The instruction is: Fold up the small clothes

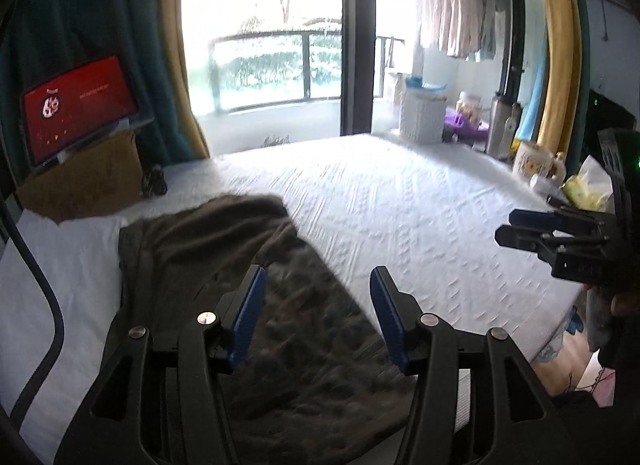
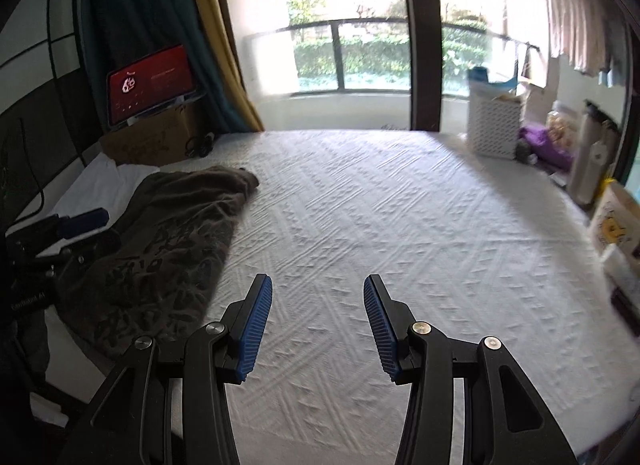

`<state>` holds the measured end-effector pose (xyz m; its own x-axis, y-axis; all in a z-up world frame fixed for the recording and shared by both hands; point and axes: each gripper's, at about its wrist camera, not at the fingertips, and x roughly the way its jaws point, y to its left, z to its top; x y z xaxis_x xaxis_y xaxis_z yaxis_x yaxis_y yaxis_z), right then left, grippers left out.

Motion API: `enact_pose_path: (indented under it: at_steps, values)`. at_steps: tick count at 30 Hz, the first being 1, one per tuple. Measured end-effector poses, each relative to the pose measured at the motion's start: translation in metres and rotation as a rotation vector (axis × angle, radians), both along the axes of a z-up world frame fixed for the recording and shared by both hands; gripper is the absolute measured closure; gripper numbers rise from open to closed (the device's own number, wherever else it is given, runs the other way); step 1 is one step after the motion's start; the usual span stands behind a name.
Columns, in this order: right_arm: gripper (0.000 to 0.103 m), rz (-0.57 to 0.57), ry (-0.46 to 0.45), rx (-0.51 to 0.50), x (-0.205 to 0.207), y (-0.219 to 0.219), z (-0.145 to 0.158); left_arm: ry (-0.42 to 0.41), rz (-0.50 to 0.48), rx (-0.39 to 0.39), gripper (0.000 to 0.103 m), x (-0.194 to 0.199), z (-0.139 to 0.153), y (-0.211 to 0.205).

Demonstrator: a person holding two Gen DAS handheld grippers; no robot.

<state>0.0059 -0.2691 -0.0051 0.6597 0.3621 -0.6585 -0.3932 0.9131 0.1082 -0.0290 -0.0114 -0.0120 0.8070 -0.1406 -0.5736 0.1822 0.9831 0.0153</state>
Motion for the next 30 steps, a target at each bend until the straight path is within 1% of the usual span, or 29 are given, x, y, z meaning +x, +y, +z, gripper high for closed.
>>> enact_pose_path:
  at_steps: [3,5,7,9,11,14,15,16,18,19,21,22,27,28,30]
  values:
    - [0.053,-0.021,-0.036,-0.007,-0.010,-0.013,0.012,-0.035,-0.008,0.008,0.048,-0.004,0.011,-0.010]
    - [0.053,-0.033,-0.057,-0.007,-0.017,-0.021,0.020,-0.059,-0.007,0.013,0.044,-0.007,0.017,-0.016]
    - [0.053,-0.048,-0.084,0.002,-0.023,-0.028,0.029,-0.082,-0.002,-0.006,0.029,-0.008,0.026,-0.020]
    - [0.053,-0.059,-0.105,0.009,-0.028,-0.034,0.037,-0.105,0.004,-0.032,0.024,-0.011,0.033,-0.022]
    - [0.053,-0.073,-0.130,0.011,-0.033,-0.039,0.046,-0.143,0.000,-0.055,0.024,-0.016,0.043,-0.025]
    - [0.053,-0.087,-0.157,0.020,-0.042,-0.046,0.059,-0.215,0.006,-0.036,0.021,-0.029,0.058,-0.031]
    - [0.053,-0.092,-0.174,0.027,-0.047,-0.050,0.066,-0.240,0.012,-0.030,0.017,-0.032,0.062,-0.033]
    - [0.052,-0.096,-0.188,0.029,-0.050,-0.052,0.071,-0.270,0.022,-0.026,0.011,-0.038,0.068,-0.034]
    - [0.043,-0.104,-0.225,0.040,-0.059,-0.056,0.084,-0.306,0.030,-0.028,0.003,-0.044,0.077,-0.035]
    - [0.035,-0.106,-0.243,0.046,-0.064,-0.057,0.090,-0.344,0.032,-0.028,0.003,-0.051,0.084,-0.035]
    - [0.030,-0.109,-0.283,0.056,-0.073,-0.060,0.101,-0.406,0.040,-0.025,0.003,-0.060,0.092,-0.034]
    - [0.029,-0.109,-0.299,0.057,-0.077,-0.061,0.106,-0.450,0.048,-0.021,0.002,-0.067,0.098,-0.034]
    - [0.029,-0.120,-0.355,0.057,-0.090,-0.062,0.125,-0.573,0.095,-0.038,0.001,-0.090,0.118,-0.029]
    - [0.028,-0.125,-0.362,0.057,-0.092,-0.062,0.128,-0.589,0.106,-0.038,0.001,-0.094,0.121,-0.028]
    - [0.023,-0.142,-0.390,0.058,-0.098,-0.062,0.135,-0.618,0.122,-0.035,0.001,-0.102,0.125,-0.025]
